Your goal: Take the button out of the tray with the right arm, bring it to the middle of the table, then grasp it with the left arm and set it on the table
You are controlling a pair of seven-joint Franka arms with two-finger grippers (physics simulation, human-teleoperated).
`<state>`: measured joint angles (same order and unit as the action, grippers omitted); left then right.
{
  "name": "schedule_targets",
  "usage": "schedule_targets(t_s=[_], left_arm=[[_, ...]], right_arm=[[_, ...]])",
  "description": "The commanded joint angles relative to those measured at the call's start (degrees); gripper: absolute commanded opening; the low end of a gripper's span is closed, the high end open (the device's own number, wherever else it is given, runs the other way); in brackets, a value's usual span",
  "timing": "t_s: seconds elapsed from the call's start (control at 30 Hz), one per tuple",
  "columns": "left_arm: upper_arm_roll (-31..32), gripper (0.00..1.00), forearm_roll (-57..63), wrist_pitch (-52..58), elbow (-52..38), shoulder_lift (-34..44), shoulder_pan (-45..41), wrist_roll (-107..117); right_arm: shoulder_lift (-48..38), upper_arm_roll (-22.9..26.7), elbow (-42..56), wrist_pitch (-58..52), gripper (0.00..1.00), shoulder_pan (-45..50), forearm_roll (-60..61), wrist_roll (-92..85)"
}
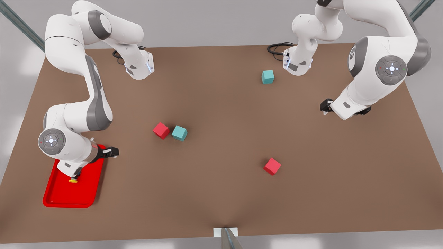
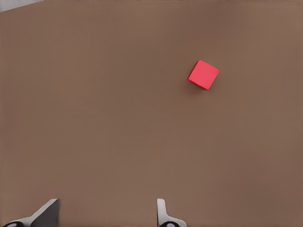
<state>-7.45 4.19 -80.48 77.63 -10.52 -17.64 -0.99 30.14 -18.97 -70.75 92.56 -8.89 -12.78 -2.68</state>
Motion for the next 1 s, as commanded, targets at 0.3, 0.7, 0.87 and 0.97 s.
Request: schedule_targets(t_s=[0.3,0.7,0.87,0.97], left_arm=[[-0.02,1.0,-0.05,-3.02,-0.2,-4.86,-1.08,-0.06],[-0.02,1.0,-0.05,-3.11,-0.2,-5.74,-1.44,-0.33],[-0.02,1.0,-0.05,-3.11,-0.11,-5.82,-1.52,-0.33],[-0.02,1.0,-0.05,-3.02,-0.11,-6.09,-1.7,-0.24]], right_arm=[[5.27,0.42,-2.46,6.65,1.0,-9.03,0.12,-1.19],[20.84,2.36,-2.02,38.49,1.0,-21.87,-5.24,-24.13],[24.18,2.36,-2.2,41.13,1.0,-22.75,-5.06,-24.13],[24.18,2.36,-2.81,41.13,1.0,-22.75,-3.48,-23.78]])
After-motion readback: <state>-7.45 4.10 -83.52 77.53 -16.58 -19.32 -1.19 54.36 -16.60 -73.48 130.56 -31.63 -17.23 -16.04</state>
